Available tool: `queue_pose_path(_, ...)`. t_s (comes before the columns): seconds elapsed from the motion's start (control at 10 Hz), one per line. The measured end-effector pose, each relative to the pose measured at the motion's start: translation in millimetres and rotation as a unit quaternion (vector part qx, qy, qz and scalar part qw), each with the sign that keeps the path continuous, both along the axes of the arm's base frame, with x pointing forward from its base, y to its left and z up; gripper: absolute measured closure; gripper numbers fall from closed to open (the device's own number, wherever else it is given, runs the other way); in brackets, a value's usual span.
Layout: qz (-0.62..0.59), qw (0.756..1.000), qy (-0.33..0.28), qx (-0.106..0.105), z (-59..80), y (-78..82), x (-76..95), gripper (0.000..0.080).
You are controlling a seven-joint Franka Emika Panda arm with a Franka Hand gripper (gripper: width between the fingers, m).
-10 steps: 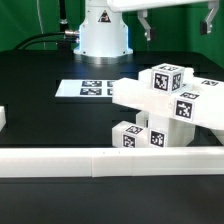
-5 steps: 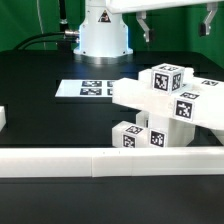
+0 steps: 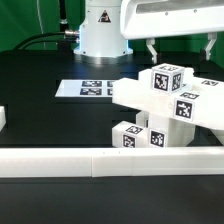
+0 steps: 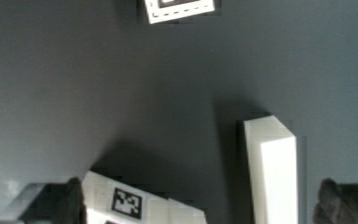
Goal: Assemble chair
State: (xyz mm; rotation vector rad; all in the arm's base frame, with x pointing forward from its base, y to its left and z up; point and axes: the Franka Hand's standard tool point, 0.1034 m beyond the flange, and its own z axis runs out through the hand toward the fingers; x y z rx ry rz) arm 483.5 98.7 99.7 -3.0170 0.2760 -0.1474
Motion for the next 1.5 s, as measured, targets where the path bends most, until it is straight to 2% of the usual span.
queue_pose_path(0.3,0.000,1.000,-0.007,-0.001,-3.3,0.5,-0.9,0.0151)
queue_pose_path(0.5,0.007,1.000,-0.013,-0.006,-24.6,7.7,-15.4,0.0151)
queue_pose_path(0.6,0.010,1.000,-0.016,-0.007,-30.4,13.0,-16.7,0.0151)
queue_pose_path(0.7,0.015,1.000,-0.020,-0.008,-35.5,17.3,-17.8,0.0151)
queue_pose_path(1.1,0.019,0.999,-0.029,-0.010,-38.2,16.6,-17.4,0.0151)
queue_pose_path(1.3,0.028,0.998,-0.045,-0.016,-63.7,22.1,-31.9,0.0151)
queue_pose_path(1.5,0.029,0.998,-0.047,-0.016,-64.4,22.6,-30.8,0.0151)
